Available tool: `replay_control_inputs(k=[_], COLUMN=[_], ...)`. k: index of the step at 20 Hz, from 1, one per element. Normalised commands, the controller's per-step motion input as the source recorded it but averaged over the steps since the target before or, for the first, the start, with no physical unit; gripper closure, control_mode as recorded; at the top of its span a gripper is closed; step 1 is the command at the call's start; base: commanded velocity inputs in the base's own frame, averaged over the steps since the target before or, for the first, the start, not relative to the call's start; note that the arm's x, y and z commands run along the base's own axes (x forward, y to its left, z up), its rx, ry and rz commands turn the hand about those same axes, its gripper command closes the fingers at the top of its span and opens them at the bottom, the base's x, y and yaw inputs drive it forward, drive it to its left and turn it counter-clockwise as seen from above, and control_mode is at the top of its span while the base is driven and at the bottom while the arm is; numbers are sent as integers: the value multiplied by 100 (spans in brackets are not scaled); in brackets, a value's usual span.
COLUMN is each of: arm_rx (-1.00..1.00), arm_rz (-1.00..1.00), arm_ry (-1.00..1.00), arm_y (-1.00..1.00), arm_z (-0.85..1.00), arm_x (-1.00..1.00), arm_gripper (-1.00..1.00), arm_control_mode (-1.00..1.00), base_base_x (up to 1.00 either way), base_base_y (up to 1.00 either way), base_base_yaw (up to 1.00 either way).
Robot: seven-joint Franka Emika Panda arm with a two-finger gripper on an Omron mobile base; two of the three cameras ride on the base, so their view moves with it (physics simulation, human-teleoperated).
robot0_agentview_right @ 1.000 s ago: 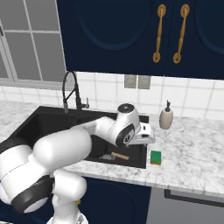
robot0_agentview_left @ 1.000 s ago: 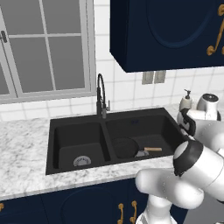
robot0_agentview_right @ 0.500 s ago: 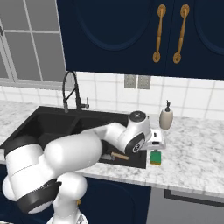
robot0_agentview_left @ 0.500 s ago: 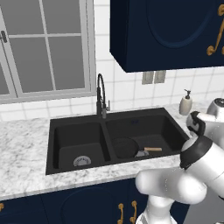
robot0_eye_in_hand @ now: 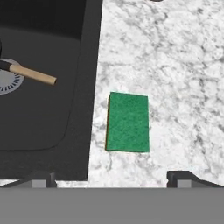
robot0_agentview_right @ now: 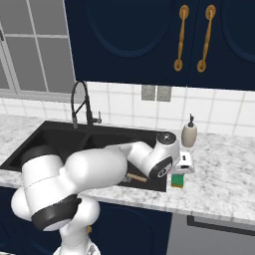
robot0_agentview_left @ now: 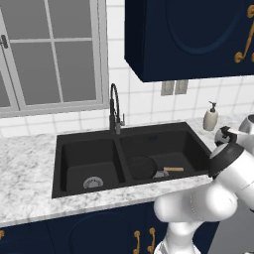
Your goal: Pick the pan and sponge and place them into the sink. Then turn on the water.
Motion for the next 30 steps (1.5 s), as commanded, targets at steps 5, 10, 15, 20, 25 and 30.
replay_control_inputs(k=[5, 10, 15, 20, 25, 30], arm_rx=[2, 2, 2, 1, 1, 4], arm_rz=[4, 1, 0, 0, 0, 0], arm_ry=[0, 0, 0, 3, 2, 0], arm_y=[-2, -13, -13, -1, -9, -41], arm_z=[-20, -16, -12, -28, -29, -12], arm_x=[21, 24, 14, 13, 21, 17], arm_gripper=[-100, -100, -100, -100, -100, -100], arm_control_mode=[-100, -100, -100, -100, -100, -100], base_base_x=[0, 0, 0, 0, 0, 0], base_base_y=[0, 0, 0, 0, 0, 0], base_base_yaw=[0, 0, 0, 0, 0, 0])
